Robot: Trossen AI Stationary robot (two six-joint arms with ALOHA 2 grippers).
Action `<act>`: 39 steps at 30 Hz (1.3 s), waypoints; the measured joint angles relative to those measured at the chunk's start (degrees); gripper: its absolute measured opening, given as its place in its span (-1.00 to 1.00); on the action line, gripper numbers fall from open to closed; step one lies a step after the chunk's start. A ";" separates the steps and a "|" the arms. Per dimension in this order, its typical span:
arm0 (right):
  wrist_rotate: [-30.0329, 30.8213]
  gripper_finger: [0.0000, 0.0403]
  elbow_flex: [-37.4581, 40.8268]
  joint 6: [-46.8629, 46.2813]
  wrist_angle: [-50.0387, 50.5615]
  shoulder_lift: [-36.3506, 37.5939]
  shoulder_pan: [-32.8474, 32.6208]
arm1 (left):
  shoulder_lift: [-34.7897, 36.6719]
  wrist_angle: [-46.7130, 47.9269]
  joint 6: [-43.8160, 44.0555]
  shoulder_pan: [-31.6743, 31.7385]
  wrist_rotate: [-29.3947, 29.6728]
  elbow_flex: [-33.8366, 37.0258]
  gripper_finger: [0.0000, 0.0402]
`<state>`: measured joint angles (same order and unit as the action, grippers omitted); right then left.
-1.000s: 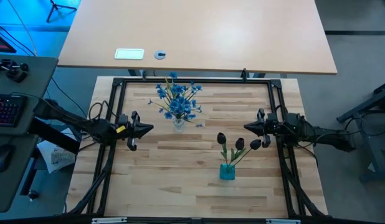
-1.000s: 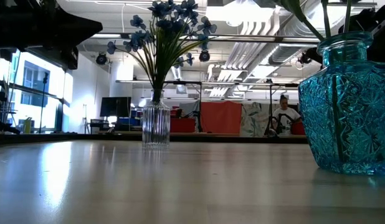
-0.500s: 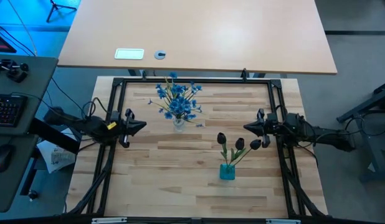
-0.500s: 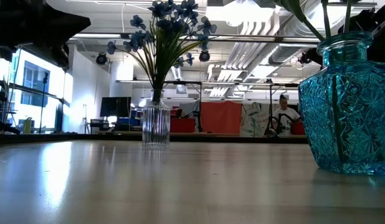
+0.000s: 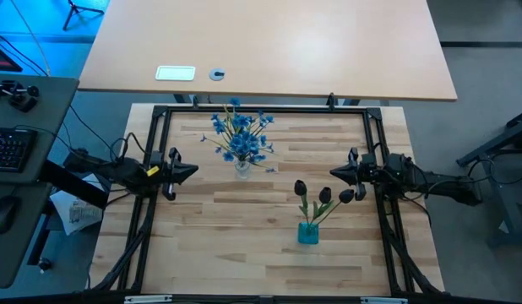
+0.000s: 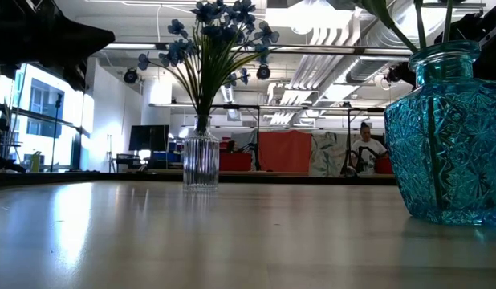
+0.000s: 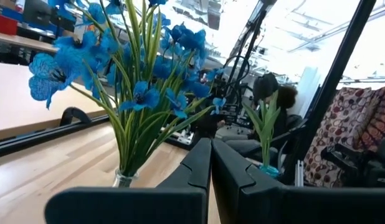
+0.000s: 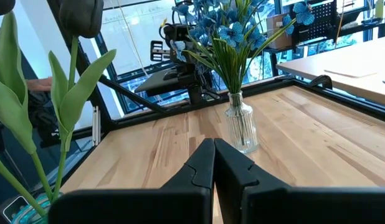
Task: Sort flowers into vase by color
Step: Return to Home Position
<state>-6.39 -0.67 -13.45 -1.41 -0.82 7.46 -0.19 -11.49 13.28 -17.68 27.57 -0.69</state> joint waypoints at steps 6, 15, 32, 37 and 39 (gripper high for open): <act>0.00 -1.00 0.00 0.00 0.00 0.00 0.00 | 0.00 -0.34 0.02 2.95 -0.82 -0.01 -1.00; 0.00 -1.00 0.00 0.00 0.02 -0.02 0.00 | 0.00 1.30 -1.74 17.15 -1.56 -0.02 -1.00; 0.00 -1.00 0.00 0.01 0.02 -0.02 0.00 | -0.01 9.53 -12.72 20.40 -18.04 -0.04 -1.00; 0.00 -1.00 0.00 0.00 0.02 -0.02 0.00 | -0.02 10.01 -13.11 20.40 -21.20 -0.04 -1.00; 0.00 -1.00 0.00 0.00 0.02 -0.02 0.00 | -0.02 10.01 -12.50 20.40 -21.29 -0.04 -1.00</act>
<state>-6.39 -0.67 -13.45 -1.39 -0.84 7.46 -0.21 -1.48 0.78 2.72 6.28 -0.73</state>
